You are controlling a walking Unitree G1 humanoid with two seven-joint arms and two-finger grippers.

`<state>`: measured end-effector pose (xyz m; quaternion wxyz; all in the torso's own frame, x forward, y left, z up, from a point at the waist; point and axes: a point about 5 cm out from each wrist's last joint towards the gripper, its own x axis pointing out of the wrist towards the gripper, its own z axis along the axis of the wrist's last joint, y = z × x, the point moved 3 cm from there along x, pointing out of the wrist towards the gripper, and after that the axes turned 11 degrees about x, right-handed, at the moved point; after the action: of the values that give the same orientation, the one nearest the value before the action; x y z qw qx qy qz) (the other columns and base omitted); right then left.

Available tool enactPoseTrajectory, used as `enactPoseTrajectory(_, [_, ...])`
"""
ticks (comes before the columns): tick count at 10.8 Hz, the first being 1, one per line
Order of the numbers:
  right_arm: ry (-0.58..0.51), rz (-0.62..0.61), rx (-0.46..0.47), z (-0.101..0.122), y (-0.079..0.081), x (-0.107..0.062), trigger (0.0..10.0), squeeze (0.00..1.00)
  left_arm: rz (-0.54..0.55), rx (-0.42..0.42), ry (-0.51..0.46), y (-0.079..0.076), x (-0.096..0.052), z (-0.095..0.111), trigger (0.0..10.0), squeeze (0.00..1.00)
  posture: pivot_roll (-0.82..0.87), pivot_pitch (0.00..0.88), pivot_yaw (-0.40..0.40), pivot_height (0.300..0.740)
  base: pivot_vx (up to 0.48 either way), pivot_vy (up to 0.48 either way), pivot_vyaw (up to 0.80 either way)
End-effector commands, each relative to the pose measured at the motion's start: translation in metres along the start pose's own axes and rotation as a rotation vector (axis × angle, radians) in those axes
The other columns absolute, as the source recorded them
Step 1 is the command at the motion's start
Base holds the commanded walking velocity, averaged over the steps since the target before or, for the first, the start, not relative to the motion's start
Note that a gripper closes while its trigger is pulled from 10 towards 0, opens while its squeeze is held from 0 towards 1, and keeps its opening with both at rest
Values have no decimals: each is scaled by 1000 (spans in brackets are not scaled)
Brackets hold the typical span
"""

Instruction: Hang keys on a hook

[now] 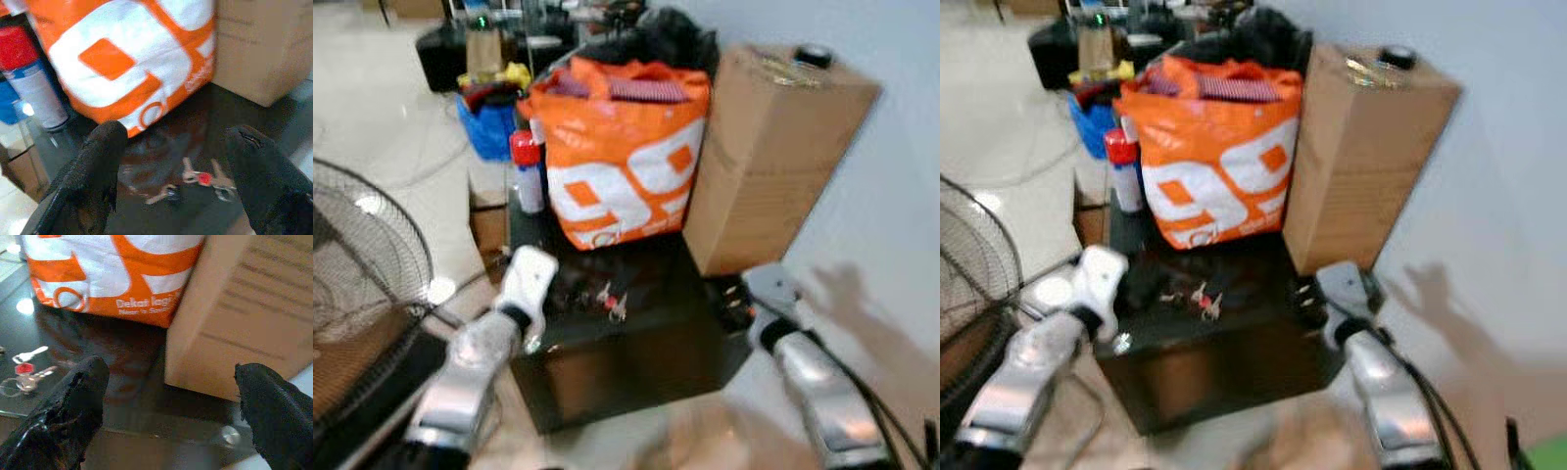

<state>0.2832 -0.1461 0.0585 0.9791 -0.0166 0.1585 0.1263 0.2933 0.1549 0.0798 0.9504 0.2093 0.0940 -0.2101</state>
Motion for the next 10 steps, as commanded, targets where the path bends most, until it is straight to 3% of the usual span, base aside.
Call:
enactPoseTrajectory(1, [-7,4,-25,2,-3,-3,10000,1000,-36,-2,19,-10,1,-5,10000,0,-27,0,-59,740,311,0,0])
enactPoseTrajectory(5, [17,77,-83,0,3,-2,10000,1000,-98,-11,75,-26,2,-22,10000,0,-32,0,-89,740,279,0,0])
enactPoseTrajectory(6, [27,96,-91,-1,4,-3,10000,882,-126,-14,82,-32,4,-24,10000,0,-37,0,-97,740,270,0,0])
enactPoseTrajectory(7, [37,120,-83,-2,7,-4,10000,0,-162,-12,115,-40,6,-30,10000,0,-43,0,-103,740,0,0,0])
enactPoseTrajectory(9, [65,152,-117,-6,11,-7,10000,0,-306,49,150,-65,10,-37,10000,0,-68,0,-112,740,0,0,0])
enactPoseTrajectory(10, [78,176,-123,-6,11,-11,10000,0,-314,58,172,-70,16,-42,10000,0,-84,0,-116,740,0,0,0])
